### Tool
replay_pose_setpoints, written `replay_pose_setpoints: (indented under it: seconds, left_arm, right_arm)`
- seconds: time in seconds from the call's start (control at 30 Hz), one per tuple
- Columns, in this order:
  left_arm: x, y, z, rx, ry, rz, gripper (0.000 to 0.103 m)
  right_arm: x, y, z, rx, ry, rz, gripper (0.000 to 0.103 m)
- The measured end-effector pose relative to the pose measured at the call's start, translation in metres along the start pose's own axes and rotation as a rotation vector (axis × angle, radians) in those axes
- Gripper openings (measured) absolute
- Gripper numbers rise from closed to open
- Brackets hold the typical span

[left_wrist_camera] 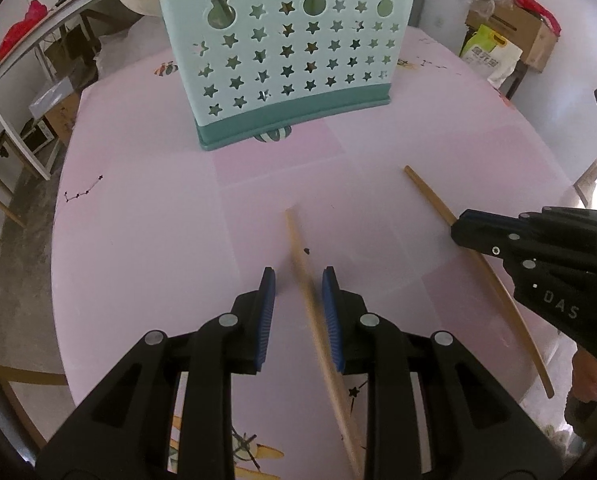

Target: Organize utensils

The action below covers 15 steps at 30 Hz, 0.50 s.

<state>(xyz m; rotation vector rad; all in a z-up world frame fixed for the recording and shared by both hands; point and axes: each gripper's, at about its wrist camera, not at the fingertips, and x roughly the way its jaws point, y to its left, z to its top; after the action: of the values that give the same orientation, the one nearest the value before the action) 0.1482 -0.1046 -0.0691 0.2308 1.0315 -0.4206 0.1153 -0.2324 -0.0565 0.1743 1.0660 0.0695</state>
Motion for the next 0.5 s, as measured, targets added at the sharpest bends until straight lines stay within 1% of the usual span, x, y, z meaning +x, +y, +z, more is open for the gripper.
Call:
replay_pose_setpoints:
  seconds: [0.07,0.2,0.5]
  left_arm:
    - [0.0006,0.0006,0.0008,-0.007,-0.003,0.018,0.016]
    - [-0.0004,0.005,0.0008,-0.031,-0.004,0.022,0.008]
    - [-0.0007,0.0066,-0.002,-0.027,-0.013,0.031,0.007]
  right_arm:
    - [0.0009,-0.0004,0.0013,0.0,0.001,0.005,0.008]
    - [0.003,0.0003,0.0048,0.001,-0.002,0.006,0.008]
    - [0.0045,0.0025,0.007,0.001,-0.003,0.005,0.008]
